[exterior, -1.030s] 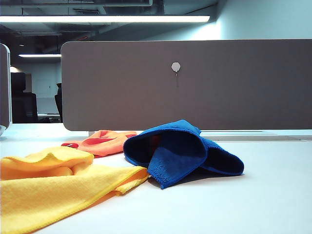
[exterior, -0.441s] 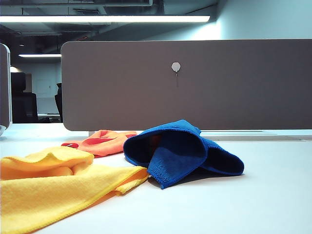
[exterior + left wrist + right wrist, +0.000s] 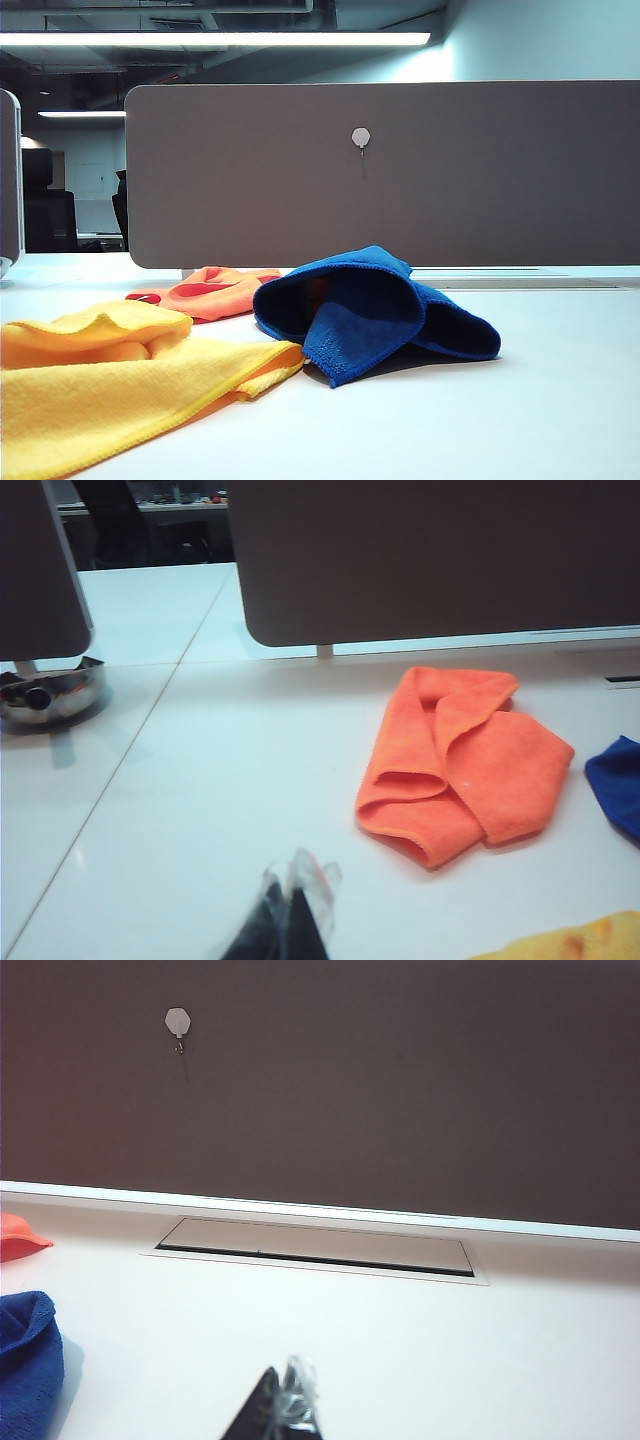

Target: Pick up a rag that is the same color as the top surface of the Rubik's Cube and cover the cube with it.

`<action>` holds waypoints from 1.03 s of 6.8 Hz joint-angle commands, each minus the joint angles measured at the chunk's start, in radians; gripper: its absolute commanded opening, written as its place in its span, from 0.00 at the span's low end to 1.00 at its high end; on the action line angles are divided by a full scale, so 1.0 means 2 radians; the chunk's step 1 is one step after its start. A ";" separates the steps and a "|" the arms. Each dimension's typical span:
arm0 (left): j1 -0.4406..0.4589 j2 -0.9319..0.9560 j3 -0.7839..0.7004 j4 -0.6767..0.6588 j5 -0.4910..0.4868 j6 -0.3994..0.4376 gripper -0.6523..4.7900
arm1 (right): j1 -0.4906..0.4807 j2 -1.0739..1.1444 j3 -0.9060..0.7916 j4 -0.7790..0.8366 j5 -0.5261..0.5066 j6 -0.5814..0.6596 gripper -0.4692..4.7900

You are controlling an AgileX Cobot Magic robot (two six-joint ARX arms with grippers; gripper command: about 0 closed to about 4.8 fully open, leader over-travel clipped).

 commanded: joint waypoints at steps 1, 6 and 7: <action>0.063 0.000 0.000 0.009 0.056 -0.008 0.11 | 0.000 0.000 0.000 0.007 0.000 -0.001 0.08; 0.063 0.000 0.000 0.008 0.057 -0.009 0.11 | 0.000 0.000 0.000 0.007 0.000 -0.001 0.08; 0.063 0.000 0.000 0.008 0.057 -0.009 0.11 | 0.000 0.000 0.000 0.007 0.000 -0.001 0.08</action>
